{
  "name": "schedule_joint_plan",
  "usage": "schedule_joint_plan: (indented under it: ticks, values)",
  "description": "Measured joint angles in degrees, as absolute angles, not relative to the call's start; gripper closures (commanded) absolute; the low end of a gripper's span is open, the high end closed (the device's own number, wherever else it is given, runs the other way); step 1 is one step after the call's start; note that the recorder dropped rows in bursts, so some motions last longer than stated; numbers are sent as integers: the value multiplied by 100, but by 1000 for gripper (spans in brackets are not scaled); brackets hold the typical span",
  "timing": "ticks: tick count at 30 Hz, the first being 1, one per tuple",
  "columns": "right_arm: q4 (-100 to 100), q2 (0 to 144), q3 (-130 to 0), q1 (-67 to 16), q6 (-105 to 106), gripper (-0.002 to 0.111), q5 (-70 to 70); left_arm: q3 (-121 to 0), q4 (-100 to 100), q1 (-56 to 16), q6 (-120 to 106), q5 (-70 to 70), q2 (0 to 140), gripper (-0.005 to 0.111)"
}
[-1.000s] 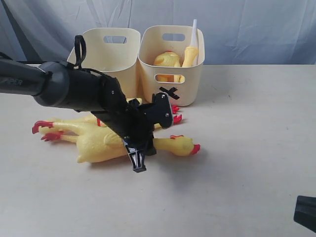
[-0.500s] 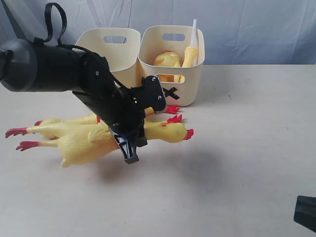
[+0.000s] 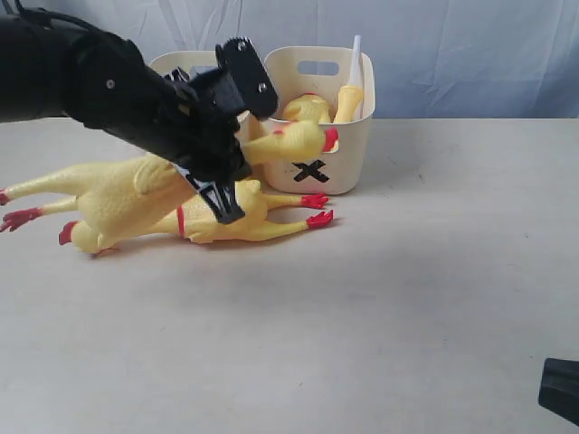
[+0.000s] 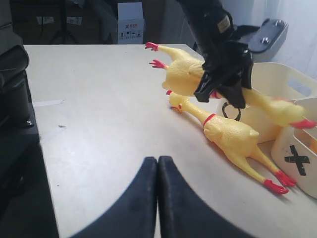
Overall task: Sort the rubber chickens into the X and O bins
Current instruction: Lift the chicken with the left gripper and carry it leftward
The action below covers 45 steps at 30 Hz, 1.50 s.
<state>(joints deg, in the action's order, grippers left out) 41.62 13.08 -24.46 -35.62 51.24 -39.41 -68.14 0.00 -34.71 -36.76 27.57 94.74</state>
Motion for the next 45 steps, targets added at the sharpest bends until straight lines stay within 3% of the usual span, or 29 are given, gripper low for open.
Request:
schedule_joint_plan:
  ticks: [8, 25, 35, 45]
  values:
    - [4162, 1308, -2446, -3562, 5124, 108, -3941, -6814, 0, -3074, -3523, 2626, 8651, 107]
    - [4162, 1308, -2446, -3562, 5124, 108, -3941, -6814, -1832, -836, -3490, 424, 7570, 107]
    - [4162, 1308, -2446, -3562, 5124, 108, -3941, -6814, -1963, -634, -3256, -785, 7991, 107]
    - [4162, 1308, -2446, -3562, 5124, 108, -3941, -7400, -1602, -557, -1951, -941, 8685, 107]
